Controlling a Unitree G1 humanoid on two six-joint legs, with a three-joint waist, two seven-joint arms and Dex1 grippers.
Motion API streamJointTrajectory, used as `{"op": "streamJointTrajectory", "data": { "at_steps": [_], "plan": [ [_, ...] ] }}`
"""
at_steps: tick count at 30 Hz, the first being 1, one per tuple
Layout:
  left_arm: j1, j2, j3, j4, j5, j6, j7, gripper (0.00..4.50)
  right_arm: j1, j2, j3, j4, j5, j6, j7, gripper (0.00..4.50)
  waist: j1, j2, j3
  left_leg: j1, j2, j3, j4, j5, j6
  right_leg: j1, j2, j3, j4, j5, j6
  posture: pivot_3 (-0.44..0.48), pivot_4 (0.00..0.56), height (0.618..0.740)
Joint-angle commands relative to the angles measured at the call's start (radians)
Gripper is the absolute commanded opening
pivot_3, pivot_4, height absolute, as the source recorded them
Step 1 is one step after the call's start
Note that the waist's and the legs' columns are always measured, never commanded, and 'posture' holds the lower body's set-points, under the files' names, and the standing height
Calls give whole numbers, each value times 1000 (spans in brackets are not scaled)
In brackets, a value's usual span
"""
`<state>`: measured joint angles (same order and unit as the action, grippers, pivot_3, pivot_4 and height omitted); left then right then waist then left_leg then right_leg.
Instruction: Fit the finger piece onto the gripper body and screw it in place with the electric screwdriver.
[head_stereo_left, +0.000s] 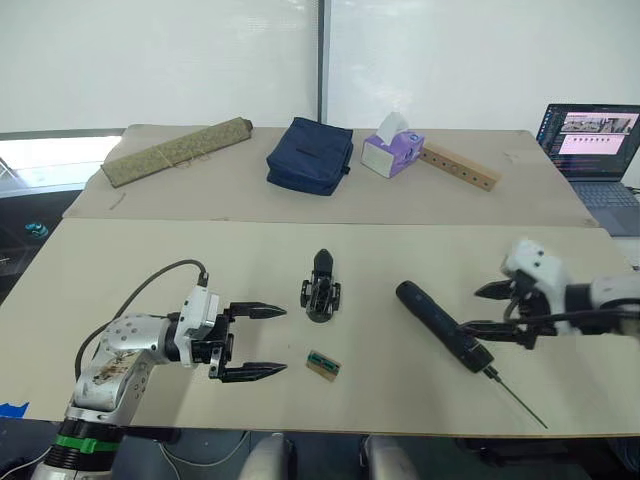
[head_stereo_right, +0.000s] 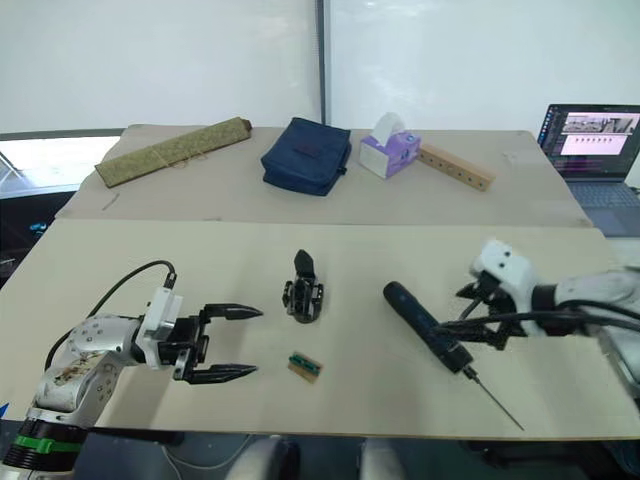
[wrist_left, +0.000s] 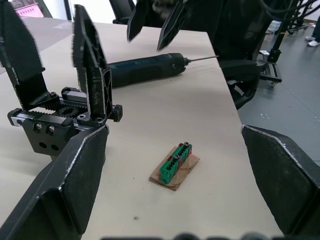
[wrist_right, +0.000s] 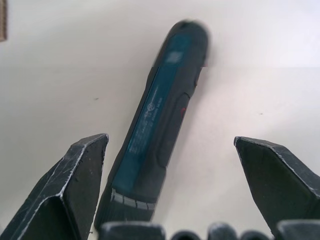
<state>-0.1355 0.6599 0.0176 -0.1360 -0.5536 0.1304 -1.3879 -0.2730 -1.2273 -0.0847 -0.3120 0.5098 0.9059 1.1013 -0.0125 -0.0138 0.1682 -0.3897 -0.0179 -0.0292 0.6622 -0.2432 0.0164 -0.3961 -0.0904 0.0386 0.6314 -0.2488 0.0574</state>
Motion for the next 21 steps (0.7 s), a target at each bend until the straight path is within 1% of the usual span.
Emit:
{"op": "streamJointTrajectory", "data": {
  "at_steps": [1, 3, 6, 9, 12, 16, 21],
  "plan": [
    [-8, -6, 0, -9, -11, -11, -5, 4500, -111, -148, 105, -64, 39, 257, 45, 4472, 0, 0, 0, 0, 0, 0, 0, 0, 0, -1, 0, 0, 0, 0, 0, 0, 150, 740],
    [-2, -8, 3, -13, -13, -10, -1, 4500, -180, -183, 170, -89, 55, 365, 42, 4472, 0, 0, 0, -1, 1, 0, 0, 0, 0, -2, -1, 0, 0, 0, -1, 0, 150, 740],
    [5, -12, -1, -17, -10, -10, -1, 4500, -339, -152, 321, -132, 61, 548, 15, 4472, -5, 0, 0, -2, 1, 1, 0, 0, 0, -5, -1, 0, 0, 1, -2, 0, 150, 740],
    [5, -25, -16, -51, -20, 17, 19, 4500, -431, -104, 438, -140, 48, 640, -31, 4472, -3, 0, 0, -5, 1, 2, 0, 0, 0, -8, -1, 1, 0, 2, -3, 0, 150, 740],
    [3, -30, -16, -87, -50, 67, 42, 4500, -483, -64, 528, -100, 13, 643, -75, 4472, 0, 0, 0, -8, 0, 2, 0, 0, 0, -10, -1, 1, 0, 2, -2, 0, 150, 740],
    [11, -1, -14, -112, -60, 94, 27, 4500, -518, -31, 635, -30, -43, 585, -95, 4472, 3, 0, 0, -11, -1, 2, 4, 0, 0, -12, -2, 1, 0, 3, 0, 0, 150, 740],
    [18, 11, -21, -129, -58, 99, 23, 4500, -506, 27, 692, 24, -60, 581, -102, 4472, 0, 0, -1, -11, 0, 2, 5, 0, 0, -12, -1, 1, 1, 3, 0, 0, 150, 740]
  ]
}}
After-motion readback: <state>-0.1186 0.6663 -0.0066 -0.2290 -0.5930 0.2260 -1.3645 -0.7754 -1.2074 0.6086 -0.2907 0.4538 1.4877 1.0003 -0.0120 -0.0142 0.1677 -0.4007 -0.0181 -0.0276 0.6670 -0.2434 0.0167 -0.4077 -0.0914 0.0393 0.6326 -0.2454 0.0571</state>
